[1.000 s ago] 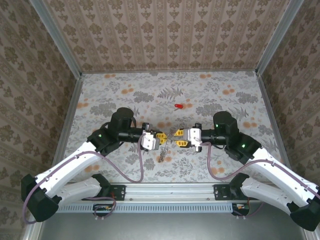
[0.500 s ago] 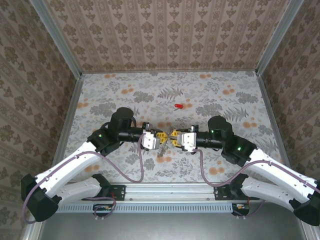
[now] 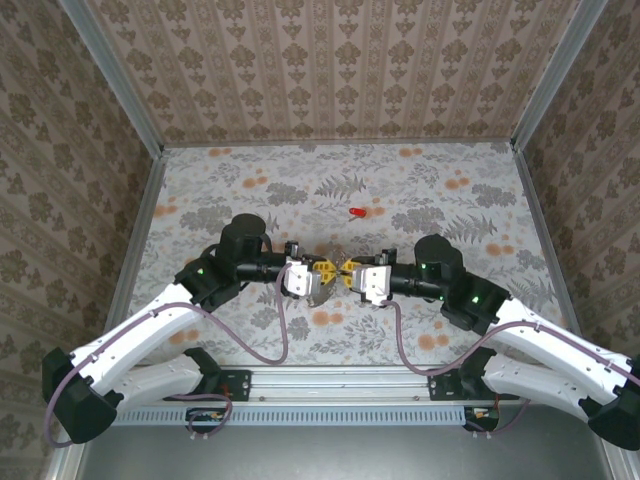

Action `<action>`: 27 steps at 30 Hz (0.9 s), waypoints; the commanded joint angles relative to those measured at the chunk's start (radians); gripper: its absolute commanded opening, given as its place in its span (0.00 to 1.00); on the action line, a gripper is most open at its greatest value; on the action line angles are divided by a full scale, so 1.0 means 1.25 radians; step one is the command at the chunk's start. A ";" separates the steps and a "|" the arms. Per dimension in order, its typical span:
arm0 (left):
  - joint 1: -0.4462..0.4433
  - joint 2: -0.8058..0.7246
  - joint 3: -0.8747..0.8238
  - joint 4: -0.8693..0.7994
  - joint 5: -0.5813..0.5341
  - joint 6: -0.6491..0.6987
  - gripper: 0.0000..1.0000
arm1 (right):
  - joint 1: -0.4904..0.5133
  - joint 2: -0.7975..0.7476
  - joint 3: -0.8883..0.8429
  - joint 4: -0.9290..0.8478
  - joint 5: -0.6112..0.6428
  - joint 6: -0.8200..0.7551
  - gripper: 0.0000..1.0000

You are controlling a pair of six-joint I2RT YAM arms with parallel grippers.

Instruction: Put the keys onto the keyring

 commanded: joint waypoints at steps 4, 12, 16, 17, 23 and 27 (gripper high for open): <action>-0.005 -0.022 0.005 0.053 0.036 -0.016 0.00 | 0.007 0.008 -0.013 0.022 0.003 0.002 0.00; -0.002 -0.082 0.020 -0.089 -0.017 0.001 0.40 | 0.006 -0.036 -0.031 0.036 0.010 -0.034 0.00; 0.006 -0.102 0.042 -0.176 -0.006 -0.009 0.38 | 0.006 -0.060 -0.058 0.052 -0.009 -0.103 0.00; 0.008 -0.100 0.049 -0.192 0.005 -0.013 0.37 | 0.006 -0.065 -0.065 0.057 -0.018 -0.123 0.00; 0.007 -0.059 0.087 -0.247 0.063 -0.014 0.29 | 0.006 -0.059 -0.075 0.079 -0.065 -0.188 0.00; 0.003 -0.033 0.093 -0.248 0.094 -0.010 0.26 | 0.005 -0.047 -0.068 0.081 -0.080 -0.198 0.00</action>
